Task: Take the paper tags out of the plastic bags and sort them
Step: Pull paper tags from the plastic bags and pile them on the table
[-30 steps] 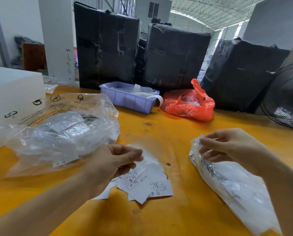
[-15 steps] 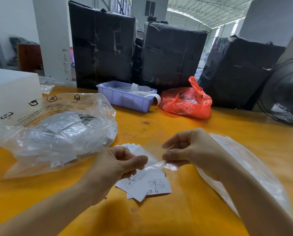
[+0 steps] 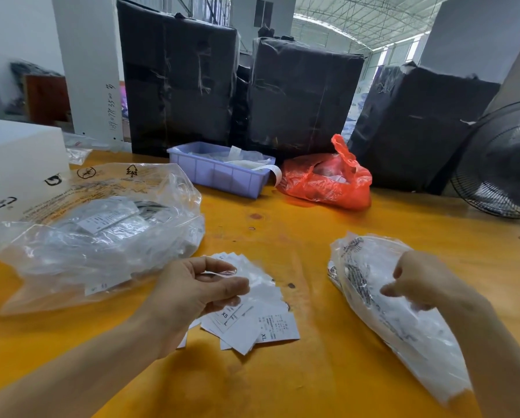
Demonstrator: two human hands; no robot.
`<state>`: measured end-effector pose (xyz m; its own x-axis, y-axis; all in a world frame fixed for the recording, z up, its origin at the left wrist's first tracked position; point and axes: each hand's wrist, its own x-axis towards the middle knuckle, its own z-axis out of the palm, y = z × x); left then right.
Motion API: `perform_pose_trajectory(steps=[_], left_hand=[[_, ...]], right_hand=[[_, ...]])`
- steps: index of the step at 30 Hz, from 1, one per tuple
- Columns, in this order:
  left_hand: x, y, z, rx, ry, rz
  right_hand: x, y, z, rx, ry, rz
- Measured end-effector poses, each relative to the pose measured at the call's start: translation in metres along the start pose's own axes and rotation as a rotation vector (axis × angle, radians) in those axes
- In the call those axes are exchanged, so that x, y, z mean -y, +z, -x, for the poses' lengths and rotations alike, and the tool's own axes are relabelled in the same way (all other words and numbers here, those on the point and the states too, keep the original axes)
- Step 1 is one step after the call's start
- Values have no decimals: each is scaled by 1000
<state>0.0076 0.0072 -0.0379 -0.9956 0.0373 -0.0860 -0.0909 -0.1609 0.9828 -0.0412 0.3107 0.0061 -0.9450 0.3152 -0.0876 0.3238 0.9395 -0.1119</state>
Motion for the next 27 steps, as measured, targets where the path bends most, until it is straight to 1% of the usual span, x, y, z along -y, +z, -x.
perform_pose_trajectory(steps=[1,3,4,5,6,7,8,9,10,11,14,17,19,21,23,25,27], left_hand=[[-1,0,0,-3,2,3],[-2,-1,0,0,3,11],[-3,-1,0,5,5,13],[-3,-1,1,8,8,10],[-3,-1,1,9,13,1],[-3,0,1,9,19,-12],[-3,0,2,6,28,-32],[-3,1,2,2,39,-55],[-4,1,3,-1,52,-80],[-4,1,5,0,65,-108],[-7,1,6,48,61,-195],[-6,-2,2,105,4,-192],[-7,-5,0,114,-25,-185],[-8,-7,-1,117,-34,-179],[-10,-8,0,120,-28,-190],[-11,-8,0,112,-20,-200],[-11,-8,0,116,-25,-188]], right_hand=[[3,-7,2,-60,-3,57],[17,-21,13,-259,-43,104],[26,-25,20,-362,-121,30],[37,-26,29,-408,-242,-109],[50,-26,40,-354,-375,-312],[64,-23,53,-196,-480,-537],[77,-18,64,22,-546,-727],[87,-9,72,217,-570,-839],[95,0,76,348,-568,-888],[100,10,77,420,-566,-913],[106,27,74,462,-575,-968],[104,32,69,462,-566,-1094],[104,32,68,475,-542,-1175],[104,29,70,509,-552,-1160],[105,29,72,521,-575,-1086],[105,31,71,475,-578,-1066],[105,34,68,418,-555,-1114]])
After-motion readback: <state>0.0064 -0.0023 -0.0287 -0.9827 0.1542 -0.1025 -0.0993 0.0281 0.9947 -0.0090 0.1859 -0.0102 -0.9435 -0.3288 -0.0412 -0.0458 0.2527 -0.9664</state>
